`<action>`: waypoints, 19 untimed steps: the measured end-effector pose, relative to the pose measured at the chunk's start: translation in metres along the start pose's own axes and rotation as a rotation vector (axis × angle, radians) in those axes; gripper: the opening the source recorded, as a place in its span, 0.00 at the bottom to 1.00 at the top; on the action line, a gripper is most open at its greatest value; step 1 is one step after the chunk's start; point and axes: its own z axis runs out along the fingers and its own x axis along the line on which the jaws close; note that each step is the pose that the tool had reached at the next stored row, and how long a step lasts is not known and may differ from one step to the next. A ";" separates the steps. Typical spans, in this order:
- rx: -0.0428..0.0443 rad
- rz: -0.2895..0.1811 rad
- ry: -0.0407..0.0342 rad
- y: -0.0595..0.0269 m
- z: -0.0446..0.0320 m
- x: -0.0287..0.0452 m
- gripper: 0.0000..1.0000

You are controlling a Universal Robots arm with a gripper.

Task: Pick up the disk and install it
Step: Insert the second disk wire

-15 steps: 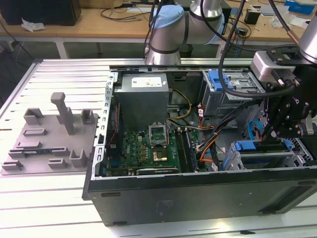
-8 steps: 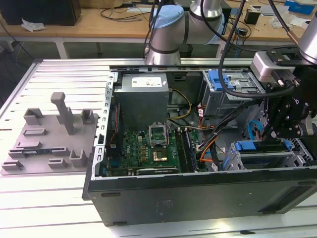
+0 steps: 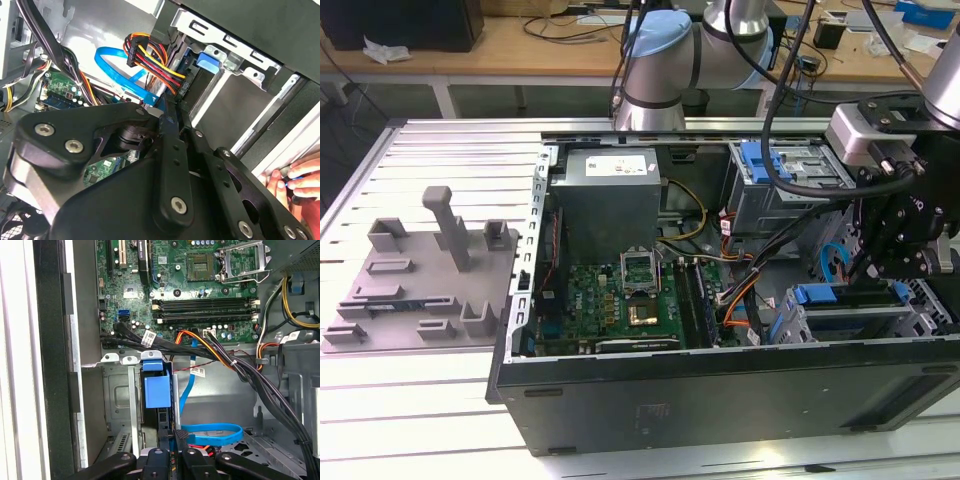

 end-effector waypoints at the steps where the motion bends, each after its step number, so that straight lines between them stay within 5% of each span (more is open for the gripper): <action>1: 0.0000 0.000 0.0007 0.0000 -0.0004 -0.0002 0.16; 19: 0.0003 0.000 0.0056 0.0007 -0.0023 0.0008 0.16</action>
